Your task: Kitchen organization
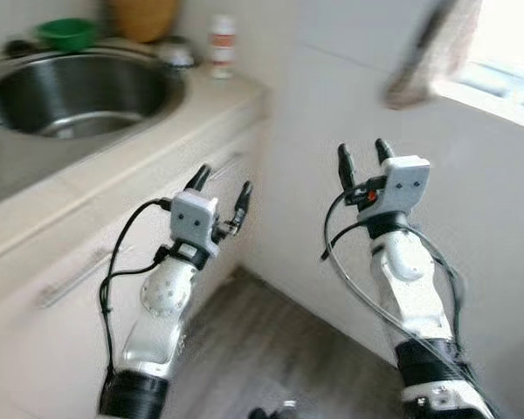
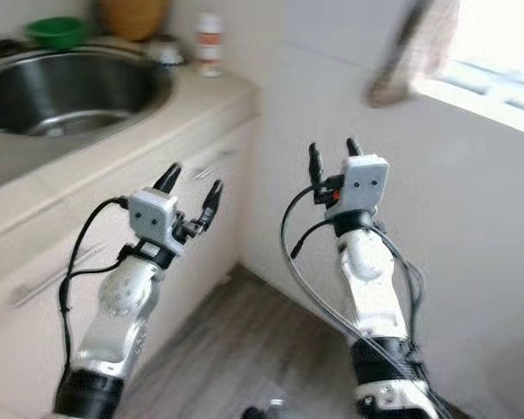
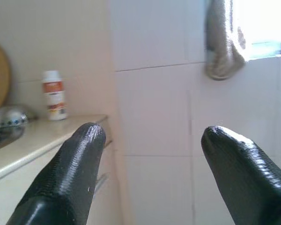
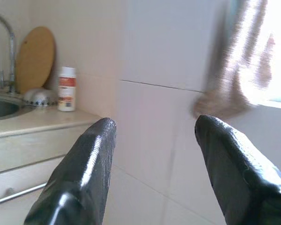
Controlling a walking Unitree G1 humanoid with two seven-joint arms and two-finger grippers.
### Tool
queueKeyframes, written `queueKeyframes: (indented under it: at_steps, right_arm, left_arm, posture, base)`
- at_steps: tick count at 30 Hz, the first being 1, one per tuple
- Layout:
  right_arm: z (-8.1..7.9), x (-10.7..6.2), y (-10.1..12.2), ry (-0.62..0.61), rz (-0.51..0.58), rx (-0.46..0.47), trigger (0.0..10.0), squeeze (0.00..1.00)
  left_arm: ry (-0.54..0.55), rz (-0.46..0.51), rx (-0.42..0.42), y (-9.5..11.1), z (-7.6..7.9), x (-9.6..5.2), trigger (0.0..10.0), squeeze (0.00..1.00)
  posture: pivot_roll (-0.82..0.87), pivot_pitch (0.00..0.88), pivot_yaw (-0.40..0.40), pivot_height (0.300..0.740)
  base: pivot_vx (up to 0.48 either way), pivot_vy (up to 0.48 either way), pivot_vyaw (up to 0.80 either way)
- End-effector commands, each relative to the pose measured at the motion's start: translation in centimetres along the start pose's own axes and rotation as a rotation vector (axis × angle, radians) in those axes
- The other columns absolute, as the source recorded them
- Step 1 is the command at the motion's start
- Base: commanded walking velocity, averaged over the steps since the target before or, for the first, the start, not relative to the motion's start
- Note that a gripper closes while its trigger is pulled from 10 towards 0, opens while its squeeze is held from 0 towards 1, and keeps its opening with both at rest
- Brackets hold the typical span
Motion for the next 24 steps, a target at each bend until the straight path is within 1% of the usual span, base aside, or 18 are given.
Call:
queueKeyframes:
  at_steps: [1,24]
  right_arm:
    - [0.42,0.25,0.77,-0.010,0.025,-0.008,10.0,0.00]
    - [0.77,0.53,0.57,-0.027,0.011,-0.006,10.0,0.00]
  left_arm:
    - [-0.011,0.020,-0.004,0.54,0.39,0.32,10.0,0.00]
    - [0.004,0.014,-0.030,0.34,0.46,0.31,10.0,0.00]
  posture:
    - [0.00,0.000,-0.057,0.740]
    - [-0.01,0.000,-0.067,0.740]
  base:
    - [0.000,0.000,-0.80]
    - [0.000,0.000,-0.80]
Point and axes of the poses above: a point about 5 cm out from each wrist's last joint towards the gripper, its own x axis pointing out of the wrist towards the gripper, its own y axis along the axis of the wrist's last joint, z = x × y, the point moved 5 cm from there along x, pointing out of the wrist towards the gripper, and after that the axes turned 12 degrees about x, right-handed, at the moved point
